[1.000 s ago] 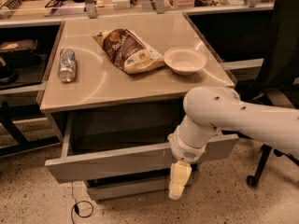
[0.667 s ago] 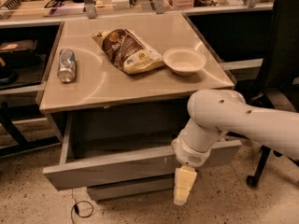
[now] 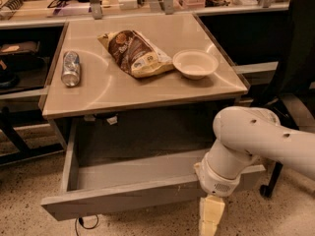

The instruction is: Open top drawer

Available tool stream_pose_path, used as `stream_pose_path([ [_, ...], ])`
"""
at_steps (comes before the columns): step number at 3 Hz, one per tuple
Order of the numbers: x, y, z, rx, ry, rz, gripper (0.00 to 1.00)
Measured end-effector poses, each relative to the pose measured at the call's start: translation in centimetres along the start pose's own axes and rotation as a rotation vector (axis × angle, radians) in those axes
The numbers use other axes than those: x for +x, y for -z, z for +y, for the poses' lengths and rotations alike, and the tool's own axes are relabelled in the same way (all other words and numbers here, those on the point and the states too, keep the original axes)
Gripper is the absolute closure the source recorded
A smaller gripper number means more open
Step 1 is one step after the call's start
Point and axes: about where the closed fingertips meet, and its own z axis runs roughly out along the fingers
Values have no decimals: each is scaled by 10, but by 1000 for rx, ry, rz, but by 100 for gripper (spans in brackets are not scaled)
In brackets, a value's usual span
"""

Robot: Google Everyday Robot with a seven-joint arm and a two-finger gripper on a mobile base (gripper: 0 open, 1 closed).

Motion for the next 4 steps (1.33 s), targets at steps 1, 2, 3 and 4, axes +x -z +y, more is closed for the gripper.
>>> stream_pose_path([
  [1,11,-1,15,-21,-13,9,0],
  [2,13,0,18,-23,-16,10,0],
  [3,20,4,27,-24,-37,13,0],
  [4,35,13,47,-22,-82,16,0],
])
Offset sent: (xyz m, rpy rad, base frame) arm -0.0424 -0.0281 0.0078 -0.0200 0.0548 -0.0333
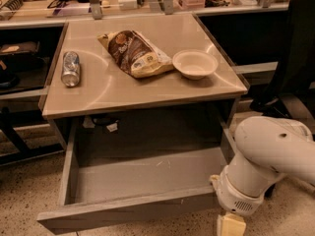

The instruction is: Open top drawer

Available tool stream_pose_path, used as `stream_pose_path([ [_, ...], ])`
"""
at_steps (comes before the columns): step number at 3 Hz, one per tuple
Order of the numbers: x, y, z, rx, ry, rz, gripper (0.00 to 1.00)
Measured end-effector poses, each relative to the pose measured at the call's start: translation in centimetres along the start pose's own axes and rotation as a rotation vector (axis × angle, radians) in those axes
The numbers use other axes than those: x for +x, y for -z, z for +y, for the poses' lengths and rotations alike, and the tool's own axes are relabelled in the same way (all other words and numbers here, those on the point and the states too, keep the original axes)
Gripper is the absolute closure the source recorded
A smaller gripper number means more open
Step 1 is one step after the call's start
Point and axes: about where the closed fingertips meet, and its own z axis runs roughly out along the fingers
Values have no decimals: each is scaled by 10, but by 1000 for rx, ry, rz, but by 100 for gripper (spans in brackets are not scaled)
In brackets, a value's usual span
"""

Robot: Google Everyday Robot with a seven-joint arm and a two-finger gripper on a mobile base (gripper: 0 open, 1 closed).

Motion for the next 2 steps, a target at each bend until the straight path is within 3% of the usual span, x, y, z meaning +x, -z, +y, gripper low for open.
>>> stream_pose_path([
  [2,8,4,9,6,-31,2,0],
])
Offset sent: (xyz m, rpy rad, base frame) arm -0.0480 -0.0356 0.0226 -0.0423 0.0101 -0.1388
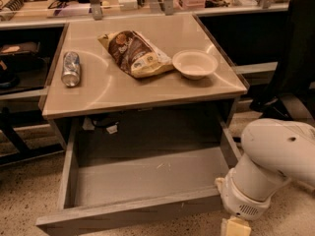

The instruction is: Open top drawer

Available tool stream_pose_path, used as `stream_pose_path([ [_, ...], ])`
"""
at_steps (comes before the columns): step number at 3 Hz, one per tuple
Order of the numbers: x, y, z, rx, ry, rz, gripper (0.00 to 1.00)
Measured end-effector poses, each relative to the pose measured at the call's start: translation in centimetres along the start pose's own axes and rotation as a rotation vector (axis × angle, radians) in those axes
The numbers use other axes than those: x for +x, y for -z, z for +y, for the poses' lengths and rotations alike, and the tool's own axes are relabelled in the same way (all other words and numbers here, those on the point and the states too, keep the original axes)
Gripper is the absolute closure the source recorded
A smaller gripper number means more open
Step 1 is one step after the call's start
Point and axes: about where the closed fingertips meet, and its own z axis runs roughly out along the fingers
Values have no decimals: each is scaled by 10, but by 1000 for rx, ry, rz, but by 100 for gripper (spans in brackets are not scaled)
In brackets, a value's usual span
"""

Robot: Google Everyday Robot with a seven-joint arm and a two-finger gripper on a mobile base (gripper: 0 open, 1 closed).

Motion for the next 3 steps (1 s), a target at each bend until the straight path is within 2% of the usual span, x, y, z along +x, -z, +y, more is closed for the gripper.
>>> stream_pose_path([
  [1,8,3,8,2,-35,2,0],
  [2,23,10,25,11,-94,2,0],
  [3,23,10,25,11,-94,2,0],
])
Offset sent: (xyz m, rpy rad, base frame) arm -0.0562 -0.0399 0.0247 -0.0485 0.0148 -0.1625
